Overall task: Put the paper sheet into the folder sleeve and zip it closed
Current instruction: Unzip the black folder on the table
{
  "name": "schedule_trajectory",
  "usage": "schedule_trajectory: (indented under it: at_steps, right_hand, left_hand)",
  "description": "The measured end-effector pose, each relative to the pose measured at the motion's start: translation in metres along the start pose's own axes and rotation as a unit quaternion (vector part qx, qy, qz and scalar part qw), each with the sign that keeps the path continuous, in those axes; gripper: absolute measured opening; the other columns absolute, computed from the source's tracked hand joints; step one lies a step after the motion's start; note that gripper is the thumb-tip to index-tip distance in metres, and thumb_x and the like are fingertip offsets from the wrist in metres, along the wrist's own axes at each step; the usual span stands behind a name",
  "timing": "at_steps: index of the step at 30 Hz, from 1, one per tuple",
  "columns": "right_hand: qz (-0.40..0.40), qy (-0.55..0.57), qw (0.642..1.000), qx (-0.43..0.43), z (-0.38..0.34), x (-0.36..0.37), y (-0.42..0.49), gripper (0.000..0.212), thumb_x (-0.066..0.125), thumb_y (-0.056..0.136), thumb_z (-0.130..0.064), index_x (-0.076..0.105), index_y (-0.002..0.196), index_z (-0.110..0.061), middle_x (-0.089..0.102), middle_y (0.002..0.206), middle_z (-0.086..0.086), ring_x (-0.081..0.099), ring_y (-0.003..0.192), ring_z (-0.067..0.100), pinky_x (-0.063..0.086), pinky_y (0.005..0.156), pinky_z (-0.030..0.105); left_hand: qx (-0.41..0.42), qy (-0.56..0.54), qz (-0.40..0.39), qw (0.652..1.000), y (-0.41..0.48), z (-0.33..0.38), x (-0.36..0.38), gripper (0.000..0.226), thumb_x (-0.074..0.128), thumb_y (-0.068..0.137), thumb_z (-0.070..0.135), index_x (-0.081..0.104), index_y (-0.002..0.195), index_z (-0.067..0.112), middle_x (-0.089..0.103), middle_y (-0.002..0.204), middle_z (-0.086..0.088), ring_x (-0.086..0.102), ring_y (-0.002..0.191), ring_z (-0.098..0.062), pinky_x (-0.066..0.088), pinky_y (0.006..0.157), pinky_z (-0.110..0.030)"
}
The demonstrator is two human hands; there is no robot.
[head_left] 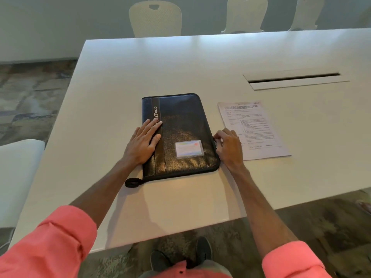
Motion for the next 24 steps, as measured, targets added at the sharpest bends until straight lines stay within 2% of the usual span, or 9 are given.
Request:
schedule_trajectory:
  at_steps: [11, 17, 22, 24]
  right_hand:
    - [0.029, 0.088, 0.994, 0.063, 0.001, -0.017, -0.076, 0.008, 0.071, 0.098, -0.003, 0.076, 0.096, -0.009, 0.070, 0.093, 0.002, 0.062, 0.089, 0.022, 0.054, 0.075, 0.034]
    - [0.051, 0.076, 0.992, 0.084, -0.009, -0.018, -0.106, 0.005, 0.072, 0.096, -0.007, 0.072, 0.094, -0.012, 0.068, 0.091, 0.000, 0.063, 0.087, 0.020, 0.060, 0.080, 0.043]
    - [0.081, 0.050, 0.990, 0.104, -0.026, -0.018, -0.127, 0.004, 0.074, 0.095, -0.015, 0.074, 0.091, -0.016, 0.073, 0.087, -0.003, 0.066, 0.079, 0.016, 0.061, 0.085, 0.046]
    - [0.084, 0.030, 0.992, 0.091, -0.038, -0.015, -0.135, 0.006, 0.073, 0.095, -0.020, 0.075, 0.090, -0.019, 0.074, 0.086, -0.005, 0.066, 0.078, 0.015, 0.059, 0.086, 0.044]
  left_hand:
    - [-0.023, 0.018, 0.002, 1.000, -0.005, 0.007, 0.000, 0.056, 0.027, 0.118, 0.049, 0.016, 0.173, 0.042, 0.007, 0.183, 0.016, -0.005, 0.169, -0.008, 0.000, 0.139, -0.049]
    - [-0.028, 0.031, 0.011, 0.999, -0.009, 0.010, -0.001, 0.056, 0.025, 0.118, 0.049, 0.017, 0.173, 0.042, 0.008, 0.183, 0.013, -0.003, 0.170, -0.010, 0.002, 0.139, -0.049]
    - [-0.025, 0.041, 0.061, 0.997, -0.016, 0.013, -0.003, 0.053, 0.032, 0.118, 0.041, 0.031, 0.171, 0.036, 0.022, 0.181, 0.007, 0.009, 0.170, -0.018, 0.010, 0.139, -0.048]
    - [-0.017, 0.049, 0.062, 0.997, -0.018, 0.013, -0.005, 0.053, 0.032, 0.118, 0.039, 0.032, 0.171, 0.034, 0.025, 0.181, 0.004, 0.013, 0.170, -0.019, 0.012, 0.139, -0.048]
Point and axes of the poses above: each hand's wrist, its own y-axis towards the middle knuckle, its own x-axis out of the palm, z = x × y, the point moved 4 cm from there along y, towards the middle knuckle
